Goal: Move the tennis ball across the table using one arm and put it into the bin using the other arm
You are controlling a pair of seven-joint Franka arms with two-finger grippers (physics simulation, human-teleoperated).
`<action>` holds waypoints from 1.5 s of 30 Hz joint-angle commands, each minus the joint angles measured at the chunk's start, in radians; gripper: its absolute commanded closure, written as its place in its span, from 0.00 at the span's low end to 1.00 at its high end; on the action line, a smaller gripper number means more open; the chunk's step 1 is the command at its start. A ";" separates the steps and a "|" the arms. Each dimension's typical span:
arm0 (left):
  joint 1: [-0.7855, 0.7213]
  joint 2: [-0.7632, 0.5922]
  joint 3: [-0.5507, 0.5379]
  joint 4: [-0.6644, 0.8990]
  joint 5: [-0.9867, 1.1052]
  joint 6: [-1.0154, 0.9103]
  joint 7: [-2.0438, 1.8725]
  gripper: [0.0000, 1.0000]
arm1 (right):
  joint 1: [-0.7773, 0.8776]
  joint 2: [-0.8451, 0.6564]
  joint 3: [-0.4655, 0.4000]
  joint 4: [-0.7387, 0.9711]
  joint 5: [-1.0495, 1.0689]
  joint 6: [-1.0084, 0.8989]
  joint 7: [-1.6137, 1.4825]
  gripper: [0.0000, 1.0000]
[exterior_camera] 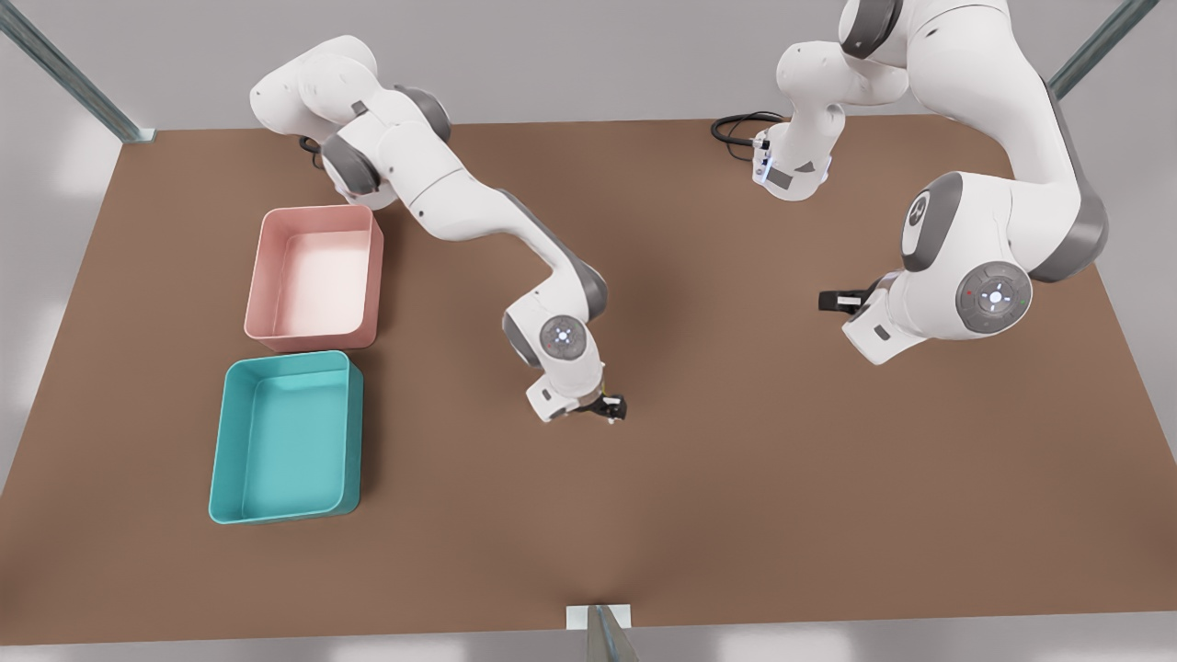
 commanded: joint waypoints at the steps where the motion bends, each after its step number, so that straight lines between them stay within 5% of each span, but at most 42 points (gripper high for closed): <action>1: 0.002 -0.001 0.000 0.000 0.000 -0.002 -0.114 0.00 | 0.012 -0.001 0.000 -0.013 -0.002 0.025 0.432 0.00; 31: 0.014 0.023 -0.001 -0.001 -0.001 -0.015 -0.114 0.00 | 0.050 0.052 -0.005 -0.111 -0.018 0.051 0.386 0.00; 33: 0.014 0.026 -0.001 0.000 -0.001 -0.015 -0.114 0.00 | 0.052 0.052 -0.003 -0.111 -0.017 0.051 0.385 0.20; 35: 0.014 0.026 -0.001 -0.001 -0.001 -0.015 -0.114 0.00 | 0.050 0.049 -0.003 -0.110 -0.017 0.051 0.385 0.29; 41: 0.014 0.028 -0.001 0.000 -0.001 -0.015 -0.115 0.00 | 0.006 -0.054 -0.003 -0.125 -0.011 -0.020 0.196 0.29; 45: 0.017 0.028 0.000 0.000 -0.001 -0.015 -0.115 0.00 | -0.186 -0.154 -0.014 -0.127 -0.017 -0.239 -0.305 0.29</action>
